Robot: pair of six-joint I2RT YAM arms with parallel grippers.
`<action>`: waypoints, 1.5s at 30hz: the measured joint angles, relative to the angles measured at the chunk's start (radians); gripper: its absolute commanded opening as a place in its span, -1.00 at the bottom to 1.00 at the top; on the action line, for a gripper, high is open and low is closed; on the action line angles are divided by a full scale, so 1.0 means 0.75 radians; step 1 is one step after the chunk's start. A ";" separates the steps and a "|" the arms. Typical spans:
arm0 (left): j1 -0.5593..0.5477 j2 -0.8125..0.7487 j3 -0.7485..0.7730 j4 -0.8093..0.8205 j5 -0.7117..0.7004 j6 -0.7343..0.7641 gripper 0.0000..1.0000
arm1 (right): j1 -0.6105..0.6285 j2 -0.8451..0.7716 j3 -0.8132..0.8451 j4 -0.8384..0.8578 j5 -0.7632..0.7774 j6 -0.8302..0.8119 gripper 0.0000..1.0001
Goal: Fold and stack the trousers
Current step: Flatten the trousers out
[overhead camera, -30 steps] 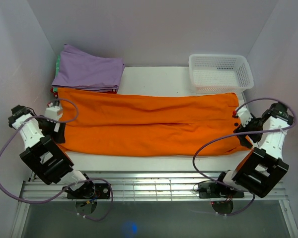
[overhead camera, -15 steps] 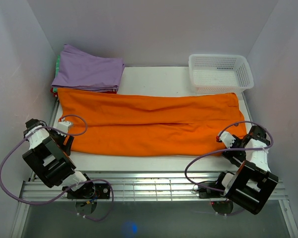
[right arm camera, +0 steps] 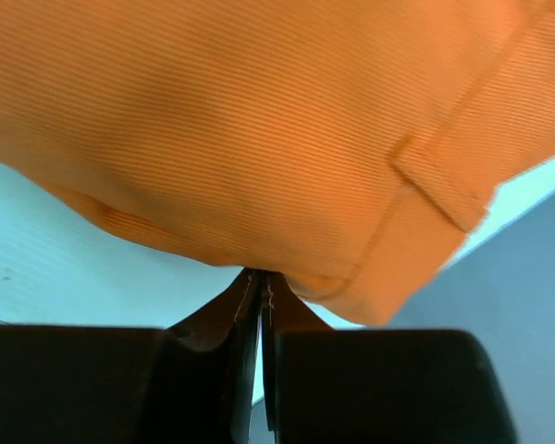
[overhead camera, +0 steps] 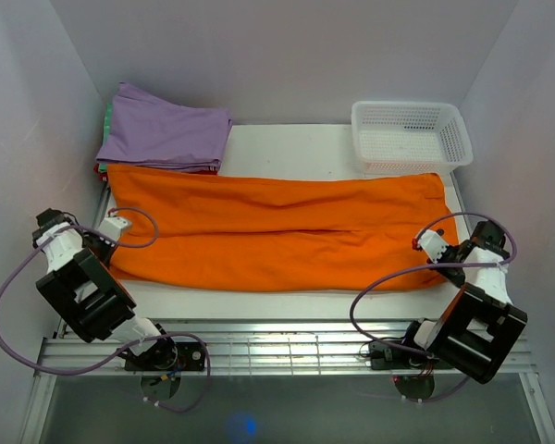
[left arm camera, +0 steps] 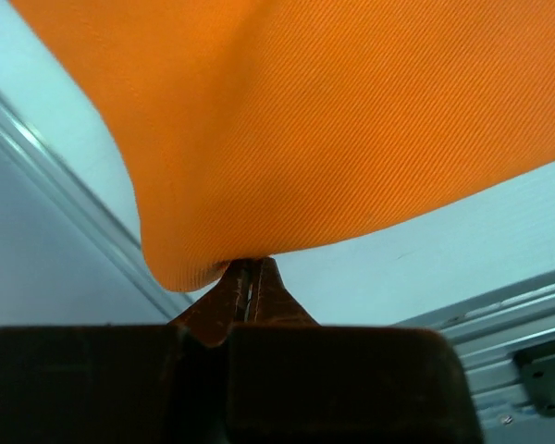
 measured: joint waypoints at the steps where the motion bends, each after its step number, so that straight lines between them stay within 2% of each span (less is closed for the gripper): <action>1: 0.001 -0.001 0.040 -0.038 0.000 0.035 -1.00 | -0.003 0.005 0.024 -0.003 0.000 0.002 -0.84; 7: 0.033 0.011 0.306 -0.320 -0.016 0.290 -1.00 | -0.057 0.100 0.298 -0.084 -0.012 0.005 -0.84; 12: 0.052 0.137 0.550 -0.507 -0.020 0.442 -1.00 | -0.104 0.220 0.525 -0.162 -0.021 -0.003 -0.83; 13: 0.051 0.176 0.593 -0.520 -0.020 0.458 -1.00 | -0.108 0.244 0.561 -0.186 -0.025 -0.007 -0.69; 14: 0.050 0.208 0.624 -0.524 -0.021 0.470 -1.00 | -0.111 0.264 0.593 -0.218 -0.033 -0.014 -0.20; 16: 0.047 0.260 0.653 -0.528 -0.032 0.485 -1.00 | -0.112 0.292 0.639 -0.300 -0.053 -0.041 0.38; 17: 0.044 0.280 0.657 -0.532 -0.039 0.489 -1.00 | -0.112 0.294 0.647 -0.345 -0.062 -0.062 0.46; 19: 0.037 0.307 0.657 -0.540 -0.053 0.490 -1.00 | -0.112 0.264 0.626 -0.416 -0.080 -0.135 0.49; 28: 0.010 0.319 0.628 -0.557 -0.066 0.474 -1.00 | -0.103 -0.246 0.096 -0.475 -0.094 -0.510 0.40; 34: -0.003 0.321 0.626 -0.561 -0.056 0.447 -1.00 | -0.052 -0.220 -0.159 -0.220 -0.039 -0.586 0.42; 37: -0.013 0.326 0.627 -0.562 -0.040 0.426 -1.00 | -0.008 -0.175 -0.159 -0.021 -0.023 -0.548 0.42; 39: -0.021 0.336 0.627 -0.561 -0.025 0.411 -1.00 | 0.019 -0.134 -0.156 0.102 -0.017 -0.514 0.35; 40: -0.027 0.341 0.627 -0.562 -0.018 0.402 -1.00 | 0.033 -0.113 -0.156 0.160 -0.016 -0.504 0.28; 41: -0.031 0.348 0.627 -0.562 -0.012 0.393 -1.00 | 0.047 -0.094 -0.156 0.216 -0.017 -0.489 0.04; 43: -0.040 0.367 0.627 -0.562 0.003 0.377 -1.00 | 0.071 -0.060 -0.159 0.285 -0.025 -0.468 -0.28; 44: -0.043 0.378 0.629 -0.563 0.011 0.369 -1.00 | 0.083 -0.040 -0.159 0.305 -0.030 -0.458 -0.58; 45: -0.045 0.392 0.634 -0.566 0.017 0.361 -1.00 | 0.092 -0.022 -0.156 0.314 -0.036 -0.453 -0.70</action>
